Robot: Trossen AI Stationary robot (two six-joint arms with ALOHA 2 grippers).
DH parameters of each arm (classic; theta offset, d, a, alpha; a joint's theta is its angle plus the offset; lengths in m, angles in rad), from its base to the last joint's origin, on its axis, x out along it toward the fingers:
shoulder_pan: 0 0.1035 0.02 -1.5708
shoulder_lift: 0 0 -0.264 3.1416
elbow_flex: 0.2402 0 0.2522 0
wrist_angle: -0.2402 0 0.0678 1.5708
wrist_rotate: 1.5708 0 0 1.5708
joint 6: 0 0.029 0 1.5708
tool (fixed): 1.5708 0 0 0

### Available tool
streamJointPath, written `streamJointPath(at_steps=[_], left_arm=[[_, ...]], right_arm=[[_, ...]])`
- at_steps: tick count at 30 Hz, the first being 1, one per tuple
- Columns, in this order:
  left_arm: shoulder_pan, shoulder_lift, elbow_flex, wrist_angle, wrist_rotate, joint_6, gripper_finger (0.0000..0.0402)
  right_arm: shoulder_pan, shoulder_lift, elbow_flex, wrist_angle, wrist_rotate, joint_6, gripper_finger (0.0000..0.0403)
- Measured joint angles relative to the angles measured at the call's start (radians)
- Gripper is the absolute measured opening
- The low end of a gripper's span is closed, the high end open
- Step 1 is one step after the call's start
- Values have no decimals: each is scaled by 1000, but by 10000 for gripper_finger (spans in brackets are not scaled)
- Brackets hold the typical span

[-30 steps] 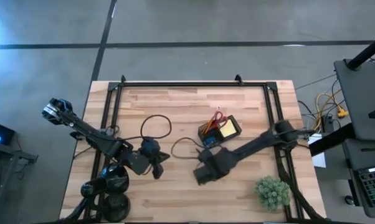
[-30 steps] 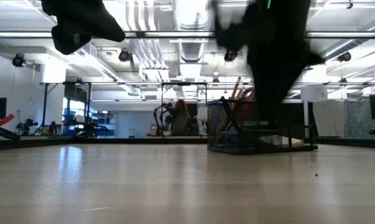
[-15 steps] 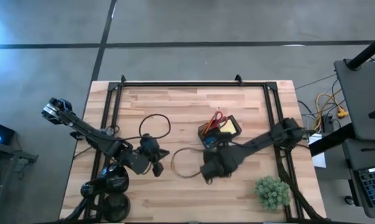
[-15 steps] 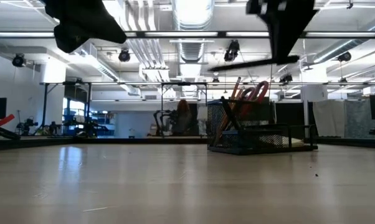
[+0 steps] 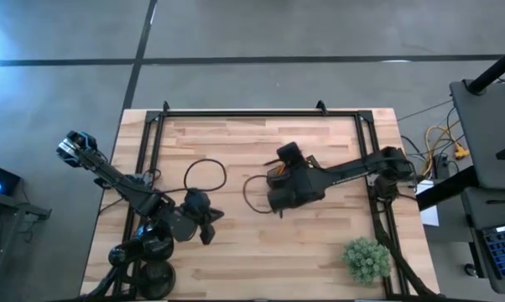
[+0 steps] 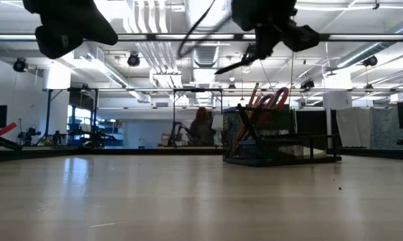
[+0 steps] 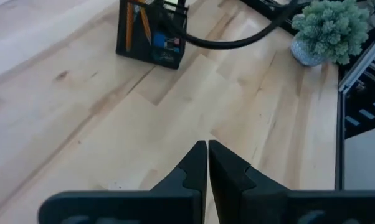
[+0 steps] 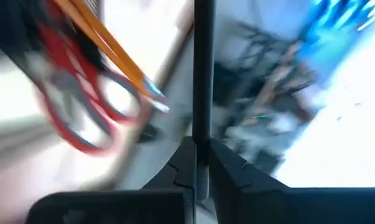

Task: Pick and place office supplies into organizer
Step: Put the pen into the desk organizer

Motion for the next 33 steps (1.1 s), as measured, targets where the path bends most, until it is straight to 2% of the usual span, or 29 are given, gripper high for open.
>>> streamJointPath(at_steps=[3, 7, 10, 18, 22, 26, 33], left_arm=[[-3, 0, -7, 0, -1, -4, 0], [-3, 0, -10, 0, -10, -3, 0], [-3, 0, -17, 1, -17, -3, 0], [-2, 0, -41, 10, -21, -5, 0], [-2, 0, -42, 11, -37, -5, 0], [1, 4, -44, 12, -48, -5, 0], [2, 4, -59, 36, -58, -5, 0]], right_arm=[[-2, -39, -23, -1, 103, -194, 13], [-8, -91, -58, -4, 73, -366, 13], [-18, -108, -97, 1, 12, -368, 16], [-71, -107, -259, -2, -25, -404, 26], [-100, -106, -329, -2, 52, -442, 27], [-105, -105, -324, -2, 68, -440, 28], [-92, -105, -289, 87, -25, -502, 28]])
